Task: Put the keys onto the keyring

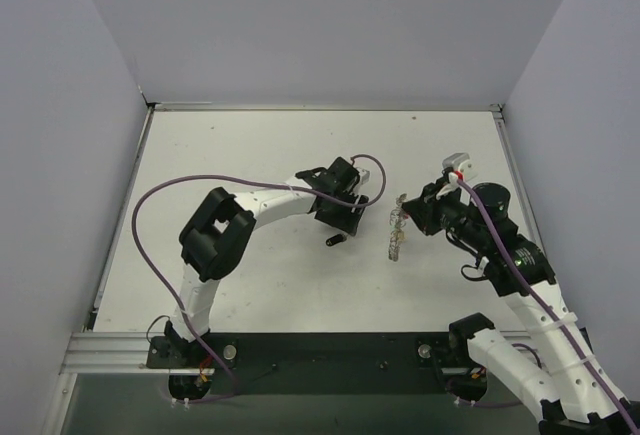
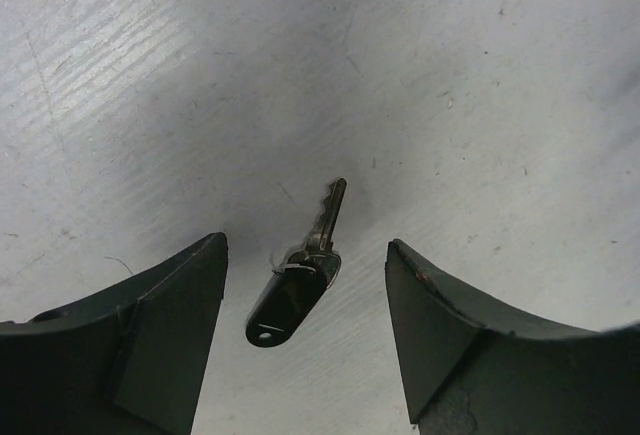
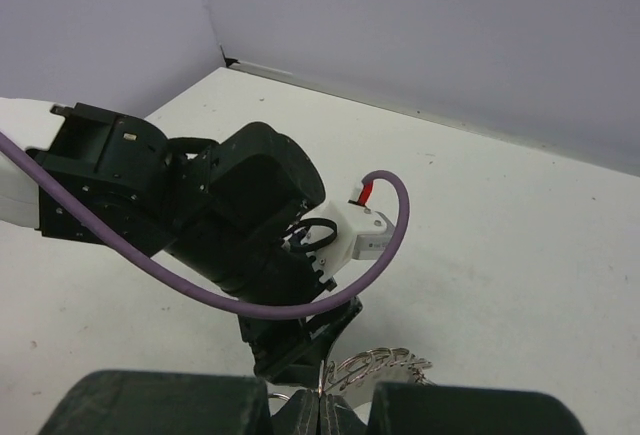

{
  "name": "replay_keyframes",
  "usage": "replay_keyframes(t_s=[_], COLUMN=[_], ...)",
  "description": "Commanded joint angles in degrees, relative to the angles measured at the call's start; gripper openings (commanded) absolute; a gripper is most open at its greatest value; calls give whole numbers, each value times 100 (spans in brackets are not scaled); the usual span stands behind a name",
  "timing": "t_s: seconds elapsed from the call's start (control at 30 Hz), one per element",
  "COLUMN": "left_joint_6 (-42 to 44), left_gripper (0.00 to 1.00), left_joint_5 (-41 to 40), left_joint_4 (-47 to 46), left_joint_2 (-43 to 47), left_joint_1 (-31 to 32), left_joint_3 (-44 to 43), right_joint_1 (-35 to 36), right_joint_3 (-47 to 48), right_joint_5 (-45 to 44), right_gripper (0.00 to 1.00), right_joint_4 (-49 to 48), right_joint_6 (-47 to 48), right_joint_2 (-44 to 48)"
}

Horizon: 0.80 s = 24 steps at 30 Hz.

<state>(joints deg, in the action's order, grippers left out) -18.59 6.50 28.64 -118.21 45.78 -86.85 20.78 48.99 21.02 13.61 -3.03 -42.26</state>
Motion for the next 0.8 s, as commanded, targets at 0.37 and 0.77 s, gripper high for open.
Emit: replay_keyframes(t_s=[0.37,0.77], left_joint_6=[136,242], left_gripper=[28,19], left_joint_5=[-940,-721], left_joint_4=[388,63], left_joint_2=[-106,597], left_joint_1=[177,159], left_joint_3=[-210,308], right_joint_1=[-74,-74], right_joint_3=[-39,-21], right_joint_5=[-28,78], right_gripper=[0,0], right_joint_4=[-323,-332], right_joint_6=[-22,-14], right_joint_2=[236,192])
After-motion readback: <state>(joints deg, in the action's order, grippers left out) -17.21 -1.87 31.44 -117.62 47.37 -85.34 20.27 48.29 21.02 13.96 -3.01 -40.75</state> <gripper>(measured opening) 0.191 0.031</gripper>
